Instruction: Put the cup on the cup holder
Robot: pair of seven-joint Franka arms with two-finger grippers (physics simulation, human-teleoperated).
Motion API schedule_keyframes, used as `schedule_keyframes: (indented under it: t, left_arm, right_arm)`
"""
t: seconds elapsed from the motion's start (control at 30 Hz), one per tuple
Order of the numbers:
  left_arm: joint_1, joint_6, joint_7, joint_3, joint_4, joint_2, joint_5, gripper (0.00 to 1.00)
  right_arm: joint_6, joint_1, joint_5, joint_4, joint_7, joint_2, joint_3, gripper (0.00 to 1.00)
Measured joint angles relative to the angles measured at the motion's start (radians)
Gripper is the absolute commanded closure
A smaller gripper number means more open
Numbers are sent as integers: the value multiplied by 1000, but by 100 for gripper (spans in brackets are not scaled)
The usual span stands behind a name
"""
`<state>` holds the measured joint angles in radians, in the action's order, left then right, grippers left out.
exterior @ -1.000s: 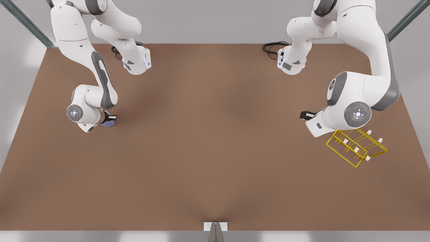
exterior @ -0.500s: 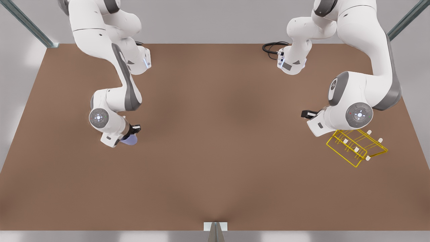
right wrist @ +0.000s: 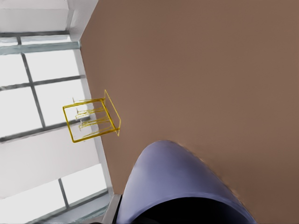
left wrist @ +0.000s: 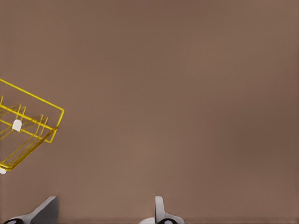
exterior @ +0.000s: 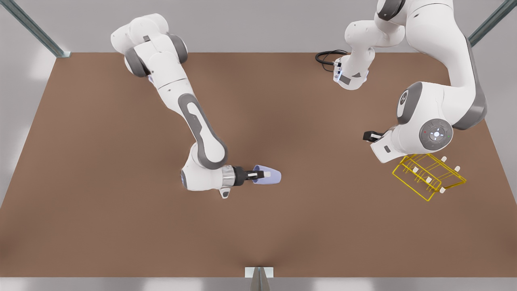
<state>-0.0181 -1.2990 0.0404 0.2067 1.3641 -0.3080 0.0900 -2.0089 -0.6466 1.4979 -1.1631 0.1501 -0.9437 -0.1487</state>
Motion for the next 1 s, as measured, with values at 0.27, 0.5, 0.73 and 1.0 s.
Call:
schedule_keyframes:
  t: [0.27, 0.5, 0.73, 1.0]
  left_arm:
    - [6, 7, -9, -4, -26, 1, 1, 0]
    - [-85, -67, -169, 1, -4, -26, -25, 0]
    - [-152, -152, -381, 2, 41, -38, -57, 0]
    - [-207, -222, -598, -2, 67, -78, -79, 0]
  right_arm:
    - [-52, -114, 253, 79, 126, -170, 5, 79]
    - [-71, -123, 276, 66, 221, -190, 4, 20]
    - [-93, -115, 269, 40, 281, -190, 3, 0]
    - [-54, -41, 147, -37, 321, -125, 4, 0]
